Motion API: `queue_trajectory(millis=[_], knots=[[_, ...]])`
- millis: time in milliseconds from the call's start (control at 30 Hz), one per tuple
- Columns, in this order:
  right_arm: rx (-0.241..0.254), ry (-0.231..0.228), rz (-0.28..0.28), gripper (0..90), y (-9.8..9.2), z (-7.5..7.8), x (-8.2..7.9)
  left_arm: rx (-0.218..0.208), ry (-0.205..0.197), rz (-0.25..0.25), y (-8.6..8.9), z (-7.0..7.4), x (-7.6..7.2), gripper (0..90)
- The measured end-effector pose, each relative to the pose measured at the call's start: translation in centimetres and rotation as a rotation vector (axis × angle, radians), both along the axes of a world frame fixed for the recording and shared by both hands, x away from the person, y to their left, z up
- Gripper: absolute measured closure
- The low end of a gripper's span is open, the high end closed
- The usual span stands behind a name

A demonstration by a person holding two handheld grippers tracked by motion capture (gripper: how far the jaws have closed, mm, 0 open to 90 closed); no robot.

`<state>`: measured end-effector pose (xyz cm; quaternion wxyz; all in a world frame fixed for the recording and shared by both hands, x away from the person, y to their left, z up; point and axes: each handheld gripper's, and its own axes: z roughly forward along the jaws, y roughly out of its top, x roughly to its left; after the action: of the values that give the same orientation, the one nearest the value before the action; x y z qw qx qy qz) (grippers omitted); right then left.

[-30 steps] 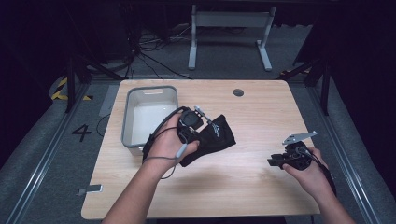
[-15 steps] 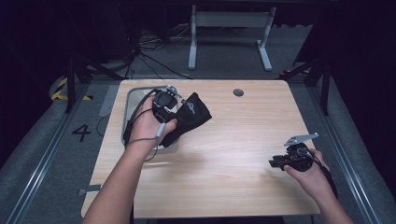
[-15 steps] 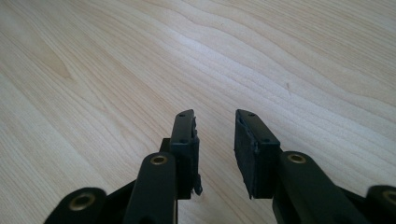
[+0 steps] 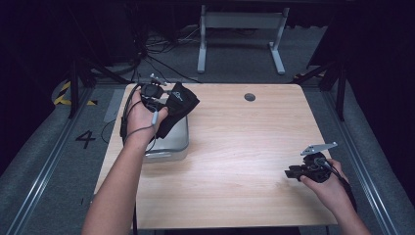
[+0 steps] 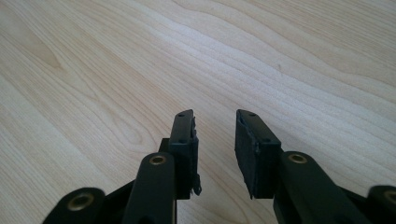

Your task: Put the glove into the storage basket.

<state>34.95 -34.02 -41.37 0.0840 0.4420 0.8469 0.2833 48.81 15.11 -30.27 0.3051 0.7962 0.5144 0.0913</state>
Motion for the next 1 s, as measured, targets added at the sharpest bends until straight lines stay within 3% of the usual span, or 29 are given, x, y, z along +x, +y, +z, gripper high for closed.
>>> queue_trajectory(millis=[333,500,700,1000], knots=[[-0.002,0.005,0.004,68.4,-0.1,-0.2,0.0,0.004,0.034,0.087,1.3,-2.6,2.5,67.2],[-0.012,0.008,0.014,68.1,0.1,-0.4,0.2,0.044,0.073,0.116,1.6,-4.4,3.4,67.0],[-0.023,0.013,0.035,68.1,0.7,-0.7,0.3,0.043,0.123,0.165,2.3,-6.6,4.0,66.8],[-0.023,0.016,0.048,68.0,1.3,-0.7,0.4,0.060,0.205,0.181,2.6,-9.2,4.6,66.6]])
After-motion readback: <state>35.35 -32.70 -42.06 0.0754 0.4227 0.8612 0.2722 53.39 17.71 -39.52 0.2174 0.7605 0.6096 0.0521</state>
